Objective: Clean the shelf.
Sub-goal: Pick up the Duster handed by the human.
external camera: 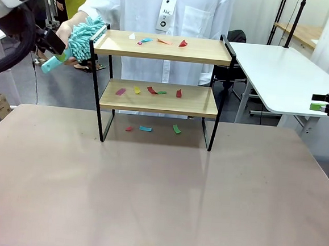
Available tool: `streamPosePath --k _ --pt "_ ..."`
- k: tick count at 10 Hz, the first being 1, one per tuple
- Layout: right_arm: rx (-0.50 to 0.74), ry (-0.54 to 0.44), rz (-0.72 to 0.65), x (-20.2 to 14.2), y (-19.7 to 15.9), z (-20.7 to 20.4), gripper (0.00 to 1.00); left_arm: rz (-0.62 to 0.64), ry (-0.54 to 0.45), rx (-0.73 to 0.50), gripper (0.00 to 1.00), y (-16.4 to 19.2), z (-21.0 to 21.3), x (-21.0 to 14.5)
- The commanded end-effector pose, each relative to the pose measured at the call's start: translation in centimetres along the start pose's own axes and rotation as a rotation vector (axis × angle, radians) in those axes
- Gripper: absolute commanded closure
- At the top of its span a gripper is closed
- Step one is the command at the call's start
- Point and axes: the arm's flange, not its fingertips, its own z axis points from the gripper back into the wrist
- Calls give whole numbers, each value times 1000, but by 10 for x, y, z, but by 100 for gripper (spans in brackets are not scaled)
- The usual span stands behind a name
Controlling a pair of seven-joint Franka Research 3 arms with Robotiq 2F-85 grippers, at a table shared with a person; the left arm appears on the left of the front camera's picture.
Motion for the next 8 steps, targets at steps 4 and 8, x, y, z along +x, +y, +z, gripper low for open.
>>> streamPosePath --k 4,8 --pt "-1 -1 4 2 0 -2 0 65 18 23 0 1 -32 -7" --pt "-1 -1 4 2 0 -2 0 86 39 -3 0 5 -50 -2"
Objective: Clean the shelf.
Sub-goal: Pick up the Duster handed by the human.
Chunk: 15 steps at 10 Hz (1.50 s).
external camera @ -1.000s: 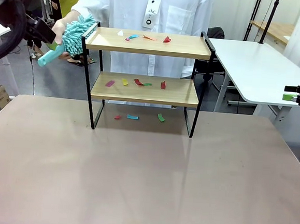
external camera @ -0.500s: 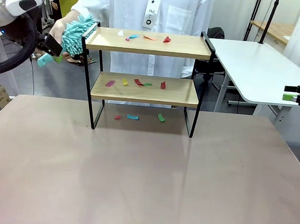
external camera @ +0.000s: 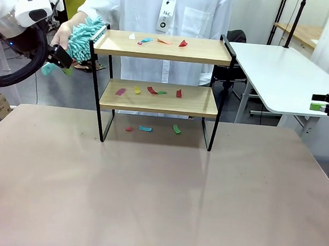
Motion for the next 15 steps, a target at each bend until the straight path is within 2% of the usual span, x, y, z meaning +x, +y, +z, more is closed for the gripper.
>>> streamPosePath --k 1,2,3,5,6,7,8,12,15 --pt "-1 -1 4 2 0 -2 0 40 -11 2 45 4 -1 6" --pt "-1 -1 4 2 0 -2 0 58 -16 7 58 6 1 6" --pt "-1 -1 4 2 0 -2 0 64 -23 6 100 8 4 5" --pt "-1 -1 4 2 0 -2 0 70 -22 11 100 10 6 4" --pt "-1 -1 4 2 0 -2 0 69 -18 13 85 10 6 4" --pt "-1 -1 4 2 0 -2 0 66 -10 16 95 10 5 4" --pt "-1 -1 4 2 0 -2 0 68 -6 20 100 9 4 4" --pt "-1 -1 4 2 0 -2 0 133 -3 87 100 9 6 2" --pt "-1 -1 4 2 0 -2 0 195 6 73 100 15 7 3"
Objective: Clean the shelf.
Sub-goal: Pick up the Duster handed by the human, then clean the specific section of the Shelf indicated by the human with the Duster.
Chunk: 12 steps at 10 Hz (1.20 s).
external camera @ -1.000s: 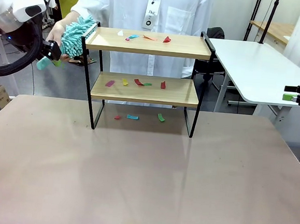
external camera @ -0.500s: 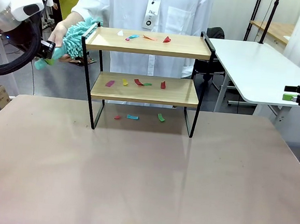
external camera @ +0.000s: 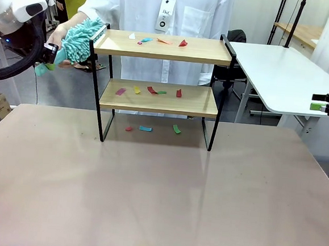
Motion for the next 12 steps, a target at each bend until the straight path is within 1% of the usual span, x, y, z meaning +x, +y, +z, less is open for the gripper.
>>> streamPosePath --k 1,10,11,12 --pt "-1 -1 4 2 0 -2 0 -20 -5 -1 100 -1 0 0" --pt "-1 -1 4 2 0 -2 0 -20 -5 -1 100 -1 0 0" --pt "-1 -1 4 2 0 -2 0 -8 4 -5 87 -4 -2 -1" --pt "-1 -1 4 2 0 -2 0 -83 25 24 87 13 9 2"
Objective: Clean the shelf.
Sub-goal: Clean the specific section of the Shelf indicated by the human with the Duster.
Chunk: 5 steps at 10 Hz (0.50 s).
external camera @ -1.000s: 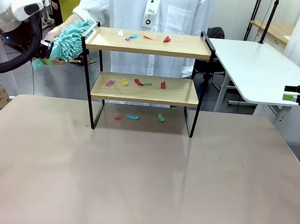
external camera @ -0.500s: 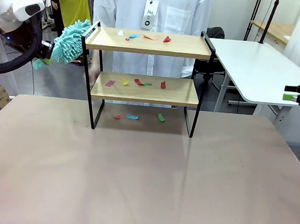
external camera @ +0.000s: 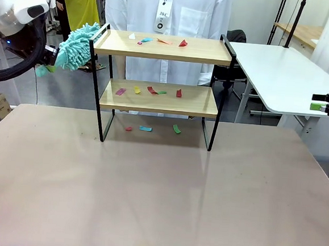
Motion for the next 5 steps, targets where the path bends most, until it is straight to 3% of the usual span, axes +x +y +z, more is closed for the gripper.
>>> streamPosePath --k 1,5 --pt "-1 -1 4 2 0 -2 0 -148 46 44 87 27 20 3" --pt "-1 -1 4 2 0 -2 0 -530 177 100 87 81 59 -13"
